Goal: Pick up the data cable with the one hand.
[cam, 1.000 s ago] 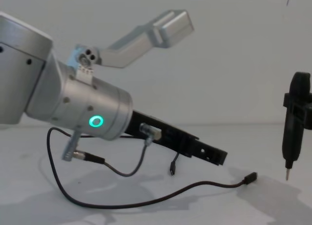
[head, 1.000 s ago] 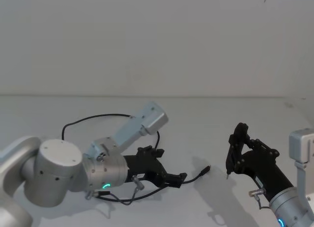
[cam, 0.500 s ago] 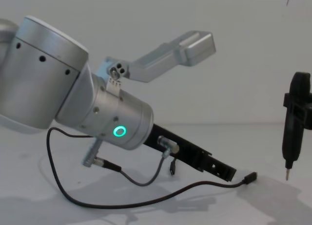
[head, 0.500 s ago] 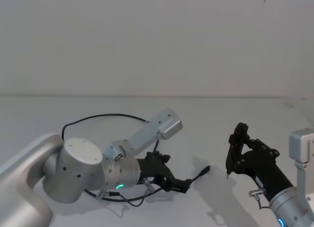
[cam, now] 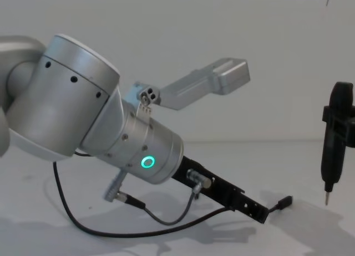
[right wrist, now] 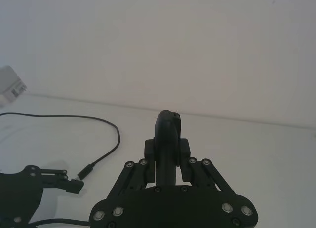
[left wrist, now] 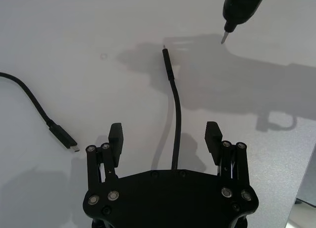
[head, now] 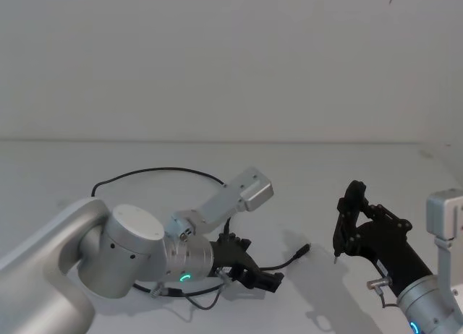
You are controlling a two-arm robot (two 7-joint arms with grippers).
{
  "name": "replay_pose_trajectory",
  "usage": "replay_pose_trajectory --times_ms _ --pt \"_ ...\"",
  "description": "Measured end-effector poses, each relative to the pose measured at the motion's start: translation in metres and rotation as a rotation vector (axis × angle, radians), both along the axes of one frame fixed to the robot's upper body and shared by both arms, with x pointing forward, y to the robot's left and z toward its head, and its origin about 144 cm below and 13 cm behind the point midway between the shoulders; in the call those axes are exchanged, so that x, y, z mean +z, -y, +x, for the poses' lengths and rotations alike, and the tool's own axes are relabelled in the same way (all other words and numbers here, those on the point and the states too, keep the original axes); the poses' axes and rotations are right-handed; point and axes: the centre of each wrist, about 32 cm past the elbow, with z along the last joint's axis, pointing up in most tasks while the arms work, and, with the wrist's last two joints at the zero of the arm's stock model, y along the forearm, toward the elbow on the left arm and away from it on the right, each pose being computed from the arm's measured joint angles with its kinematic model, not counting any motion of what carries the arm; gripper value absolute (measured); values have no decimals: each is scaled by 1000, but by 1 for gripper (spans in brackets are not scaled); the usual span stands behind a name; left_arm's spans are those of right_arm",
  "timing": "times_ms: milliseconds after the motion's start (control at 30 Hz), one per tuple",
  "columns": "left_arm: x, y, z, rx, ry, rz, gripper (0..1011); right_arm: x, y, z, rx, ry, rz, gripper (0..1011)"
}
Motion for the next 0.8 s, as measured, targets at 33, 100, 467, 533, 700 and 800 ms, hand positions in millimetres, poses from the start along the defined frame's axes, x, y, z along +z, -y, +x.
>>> replay_pose_trajectory --times_ms 33,100,467,533,700,800 --pt "0 0 0 1 -3 1 1001 0 0 0 0 0 0 279" --pt "-1 1 1 3 -8 3 1001 0 0 0 0 0 0 279" --pt "-4 3 3 11 -32 13 790 0 0 0 0 0 0 279" --pt "-5 3 3 12 -35 14 716 0 0 0 0 0 0 279" --pt "-5 4 4 14 -39 16 576 0 0 0 0 0 0 279" --pt "-6 4 4 15 -41 17 483 0 0 0 0 0 0 279"
